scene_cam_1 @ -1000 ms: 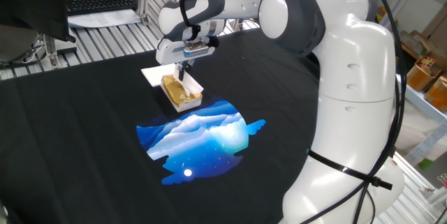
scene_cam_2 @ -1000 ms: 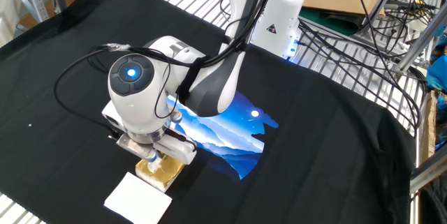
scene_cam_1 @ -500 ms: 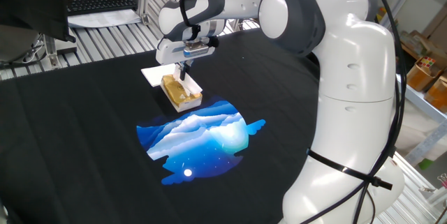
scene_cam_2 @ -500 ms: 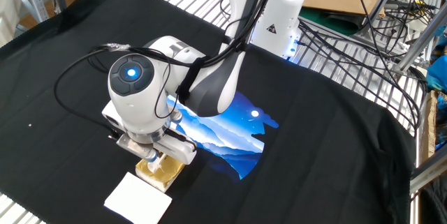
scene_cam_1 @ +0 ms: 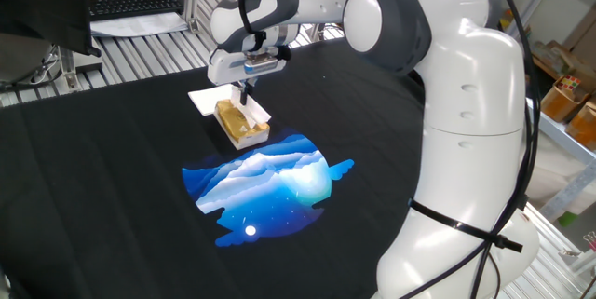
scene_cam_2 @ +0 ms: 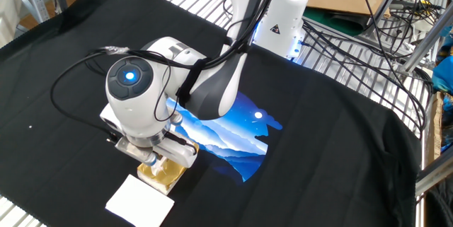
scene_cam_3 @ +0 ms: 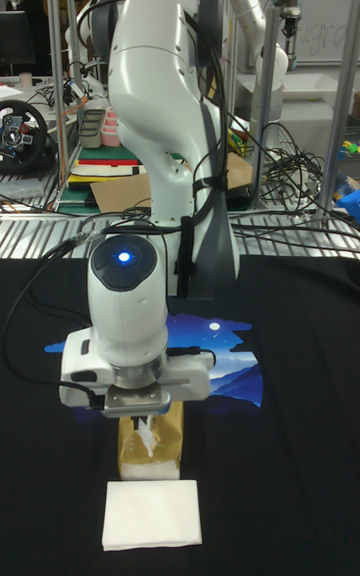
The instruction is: Pull out a napkin
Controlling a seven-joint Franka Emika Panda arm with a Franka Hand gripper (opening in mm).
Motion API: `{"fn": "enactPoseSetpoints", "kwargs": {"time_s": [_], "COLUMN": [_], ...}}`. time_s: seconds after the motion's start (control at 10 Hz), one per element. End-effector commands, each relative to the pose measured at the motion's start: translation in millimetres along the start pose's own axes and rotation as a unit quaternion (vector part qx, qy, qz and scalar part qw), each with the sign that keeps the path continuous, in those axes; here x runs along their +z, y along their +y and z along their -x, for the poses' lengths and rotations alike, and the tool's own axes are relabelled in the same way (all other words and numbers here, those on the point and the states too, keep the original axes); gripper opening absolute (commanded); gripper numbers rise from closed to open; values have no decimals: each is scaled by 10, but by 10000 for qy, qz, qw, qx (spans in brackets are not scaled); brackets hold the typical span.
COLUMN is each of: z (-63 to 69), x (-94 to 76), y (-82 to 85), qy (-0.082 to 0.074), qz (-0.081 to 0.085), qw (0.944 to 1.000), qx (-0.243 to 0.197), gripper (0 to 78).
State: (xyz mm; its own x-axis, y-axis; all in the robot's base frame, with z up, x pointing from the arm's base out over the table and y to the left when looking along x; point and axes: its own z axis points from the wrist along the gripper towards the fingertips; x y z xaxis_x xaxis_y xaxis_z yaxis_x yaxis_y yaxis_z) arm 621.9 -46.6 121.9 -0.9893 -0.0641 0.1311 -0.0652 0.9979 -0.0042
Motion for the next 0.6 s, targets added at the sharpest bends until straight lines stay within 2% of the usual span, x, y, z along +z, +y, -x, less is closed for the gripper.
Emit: {"fn": "enactPoseSetpoints", "kwargs": {"time_s": [0.1, 0.4, 0.6], "z": [10, 36, 37], "x": [-19, -36, -47], "y": [-8, -20, -24], "qy": [2, 106, 121], "qz": [3, 9, 16], "qw": [10000, 9999, 9999], "qx": [-9, -20, 1], "gripper": [11, 11, 11]}}
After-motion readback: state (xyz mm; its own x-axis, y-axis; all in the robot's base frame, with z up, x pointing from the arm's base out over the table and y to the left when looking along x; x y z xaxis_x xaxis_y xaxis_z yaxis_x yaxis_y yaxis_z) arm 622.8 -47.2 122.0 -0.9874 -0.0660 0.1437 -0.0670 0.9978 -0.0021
